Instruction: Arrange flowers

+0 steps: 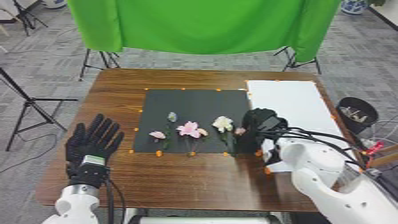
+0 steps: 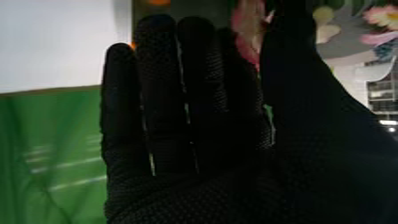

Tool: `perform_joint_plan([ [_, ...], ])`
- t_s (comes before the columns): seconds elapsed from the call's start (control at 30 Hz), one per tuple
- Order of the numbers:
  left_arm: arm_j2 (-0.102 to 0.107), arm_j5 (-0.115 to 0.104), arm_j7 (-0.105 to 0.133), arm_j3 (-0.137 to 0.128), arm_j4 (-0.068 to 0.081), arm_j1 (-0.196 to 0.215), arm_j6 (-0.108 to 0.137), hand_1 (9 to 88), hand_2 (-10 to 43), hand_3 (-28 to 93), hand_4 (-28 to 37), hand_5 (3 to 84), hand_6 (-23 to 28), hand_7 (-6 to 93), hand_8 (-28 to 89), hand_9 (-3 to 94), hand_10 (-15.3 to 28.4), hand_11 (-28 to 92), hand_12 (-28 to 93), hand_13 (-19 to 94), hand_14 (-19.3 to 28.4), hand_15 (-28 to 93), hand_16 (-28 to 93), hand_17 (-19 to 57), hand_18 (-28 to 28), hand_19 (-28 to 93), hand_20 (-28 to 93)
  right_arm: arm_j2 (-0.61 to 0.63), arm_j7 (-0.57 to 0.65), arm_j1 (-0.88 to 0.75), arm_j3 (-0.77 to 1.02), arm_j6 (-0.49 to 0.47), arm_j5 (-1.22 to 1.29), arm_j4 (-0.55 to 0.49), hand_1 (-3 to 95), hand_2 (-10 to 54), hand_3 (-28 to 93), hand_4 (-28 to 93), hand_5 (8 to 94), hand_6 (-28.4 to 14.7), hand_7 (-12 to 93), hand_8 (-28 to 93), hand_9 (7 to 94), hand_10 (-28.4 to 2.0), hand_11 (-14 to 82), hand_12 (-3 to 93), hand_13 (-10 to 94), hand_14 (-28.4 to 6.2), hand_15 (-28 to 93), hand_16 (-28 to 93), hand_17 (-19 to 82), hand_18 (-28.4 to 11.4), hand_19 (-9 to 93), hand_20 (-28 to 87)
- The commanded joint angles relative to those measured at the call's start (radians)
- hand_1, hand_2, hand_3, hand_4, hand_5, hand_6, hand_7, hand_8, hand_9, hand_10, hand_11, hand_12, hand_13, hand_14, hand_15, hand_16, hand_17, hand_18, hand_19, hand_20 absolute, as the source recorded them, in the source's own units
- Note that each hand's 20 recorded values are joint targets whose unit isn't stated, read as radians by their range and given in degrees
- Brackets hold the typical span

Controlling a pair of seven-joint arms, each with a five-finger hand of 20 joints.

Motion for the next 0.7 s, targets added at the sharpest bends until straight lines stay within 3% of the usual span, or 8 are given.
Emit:
perform_joint_plan([
  [0.03,-0.007,-0.011,0.023,0.004,-0.005,0.005,0.024,27.2,17.8,71,-28.3,41.2,10.1,15.2,-9,33.8,16.2,25,11,24,17.2,43,-8,-6.5,15.3,38,9,0.008,0.016,-0.034,0.026,-0.026,0.007,-0.038,41.3,-9.5,81,-28,56.0,-0.2,20,-15,64.1,-11.6,29.2,22.0,59,-9.5,41,22,21,-17.8,58,27],
  [0.17,-0.006,-0.014,0.023,0.005,-0.006,0.006,0.023,27.1,17.5,71,-28.3,40.8,10.0,15.4,-9,33.6,16.2,25,12,24,17.2,43,-8,-6.4,15.3,38,9,0.010,0.016,-0.047,0.054,-0.035,0.020,-0.059,38.3,-9.5,81,-28,49.0,-1.5,18,-14,57.9,-13.4,25.8,19.9,57,-10.5,44,21,19,-18.4,58,26],
  [0.27,-0.005,-0.018,0.027,0.005,-0.007,0.009,0.022,27.0,17.2,71,-28.3,40.1,10.1,15.3,-9,33.4,16.2,26,12,24,17.2,43,-8,-6.4,15.3,38,9,0.011,0.009,-0.058,0.080,-0.030,0.033,-0.077,35.0,-9.5,81,-28,37.5,-3.2,15,-12,49.7,-15.1,22.4,19.0,53,-11.8,47,19,18,-19.1,59,26],
  [0.37,-0.004,-0.015,0.022,0.001,-0.006,0.012,0.015,26.7,17.0,71,-28.3,39.6,10.2,15.3,-9,33.1,16.2,26,11,24,17.2,43,-8,-6.4,15.3,38,9,0.007,-0.006,-0.066,0.109,0.010,0.049,-0.087,32.4,-9.5,80,-28,31.6,-4.1,12,-11,44.0,-16.3,17.8,17.9,49,-12.9,48,18,18,-19.5,60,27],
  [0.57,0.003,-0.012,0.026,-0.007,-0.003,0.008,0.006,26.7,16.8,71,-28.3,39.7,10.3,15.2,-9,32.8,16.2,26,11,24,17.2,43,-8,-6.4,15.3,38,9,-0.007,-0.010,-0.048,0.145,0.136,0.121,-0.079,25.8,-9.5,78,-28,30.6,-4.2,11,-10,41.0,-17.4,12.3,16.7,46,-13.9,43,15,17,-19.8,60,26],
  [0.7,0.004,-0.010,0.021,-0.015,0.002,-0.003,0.002,26.5,16.6,71,-28.3,39.7,10.2,15.2,-9,32.8,16.2,25,11,24,17.2,43,-8,-6.5,15.3,38,9,-0.032,0.017,-0.033,0.175,0.165,0.185,-0.068,23.6,-9.5,77,-28,30.7,-4.2,11,-10,40.2,-17.6,10.6,16.6,45,-14.5,39,15,17,-19.9,59,26],
])
